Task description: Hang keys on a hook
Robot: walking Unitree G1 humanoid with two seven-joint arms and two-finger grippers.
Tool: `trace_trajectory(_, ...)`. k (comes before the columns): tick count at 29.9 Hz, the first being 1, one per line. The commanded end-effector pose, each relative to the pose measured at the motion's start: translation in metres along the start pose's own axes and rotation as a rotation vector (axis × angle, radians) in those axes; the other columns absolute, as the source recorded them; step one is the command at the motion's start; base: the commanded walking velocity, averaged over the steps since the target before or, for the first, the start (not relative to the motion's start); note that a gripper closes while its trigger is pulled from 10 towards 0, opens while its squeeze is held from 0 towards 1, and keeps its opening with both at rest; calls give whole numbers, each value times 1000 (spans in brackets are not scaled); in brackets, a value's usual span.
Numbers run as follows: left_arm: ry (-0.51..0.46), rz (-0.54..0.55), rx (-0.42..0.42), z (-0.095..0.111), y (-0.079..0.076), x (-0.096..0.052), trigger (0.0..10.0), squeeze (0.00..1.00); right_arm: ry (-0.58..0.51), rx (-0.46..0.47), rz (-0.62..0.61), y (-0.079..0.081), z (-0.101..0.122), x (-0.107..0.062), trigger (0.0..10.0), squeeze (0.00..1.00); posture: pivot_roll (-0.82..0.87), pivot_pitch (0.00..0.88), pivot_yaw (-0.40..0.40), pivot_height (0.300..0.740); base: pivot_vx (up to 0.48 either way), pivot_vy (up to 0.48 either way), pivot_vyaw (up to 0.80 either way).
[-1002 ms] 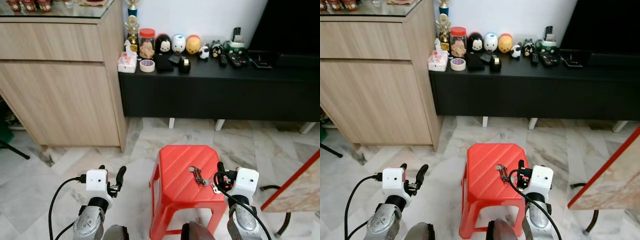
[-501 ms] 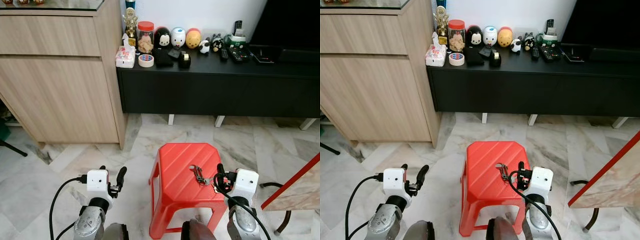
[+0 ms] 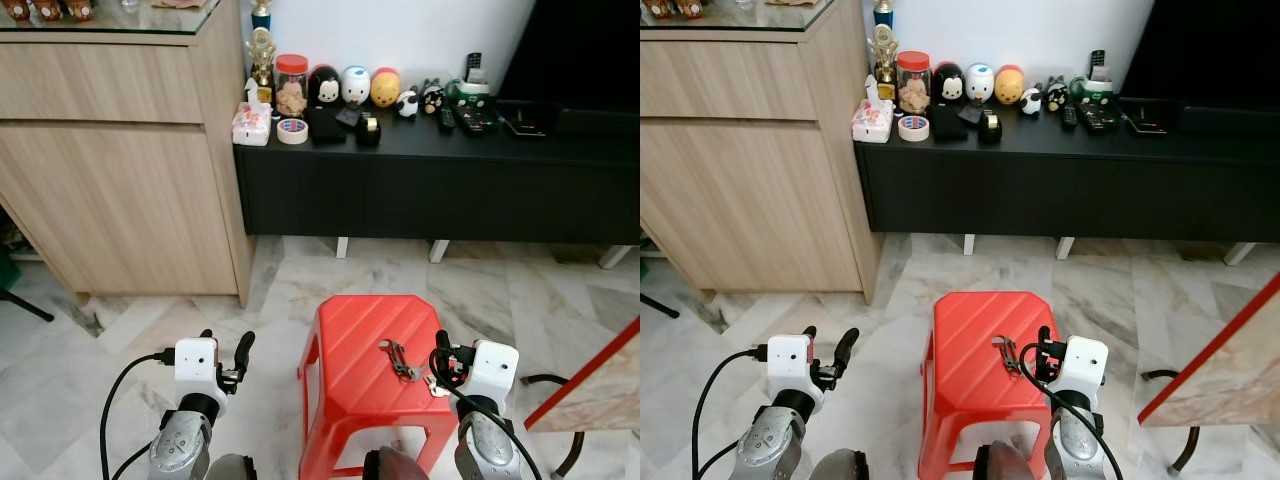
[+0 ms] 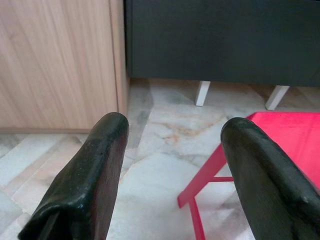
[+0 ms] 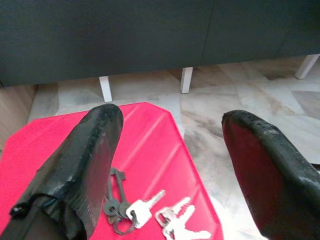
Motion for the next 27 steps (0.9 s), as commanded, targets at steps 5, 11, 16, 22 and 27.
trace_trajectory(5, -13, -11, 1, 3, -3, 1, 10000, 0, 2, 17, -12, -2, 0, 1, 10000, 0, 21, 64, -81, 622, 338, 0, -310)
trace_trajectory(11, -12, -6, -2, 2, -2, 0, 10000, 0, -2, 7, -10, -2, -1, -1, 10000, 0, 22, 66, -82, 622, 224, 0, 0)
trace_trajectory(16, -11, -5, -2, 2, -2, -1, 10000, 0, 25, -8, -15, -3, -5, 0, 10000, 0, 23, 69, -83, 622, 0, 0, 0)
trace_trajectory(22, -6, -7, -3, 2, -2, -1, 10000, 0, 165, -94, 32, -2, -27, -1, 10000, 0, 16, 72, -81, 622, 0, 0, 0)
trace_trajectory(27, 3, -9, -5, -2, -2, -2, 10000, 0, 204, -95, 43, -7, -34, 3, 10000, 0, 18, 78, -78, 622, 0, 0, 0)
Point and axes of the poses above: a point about 5 cm out from each wrist's last joint towards the gripper, its own x axis pointing out of the wrist towards the gripper, its own z axis along the axis of the wrist's last joint, y = z × x, the point moved 2 cm from there along x, pointing out of the wrist towards the gripper, and after that the axes turned 12 degrees about -x, right-handed, at the moved point
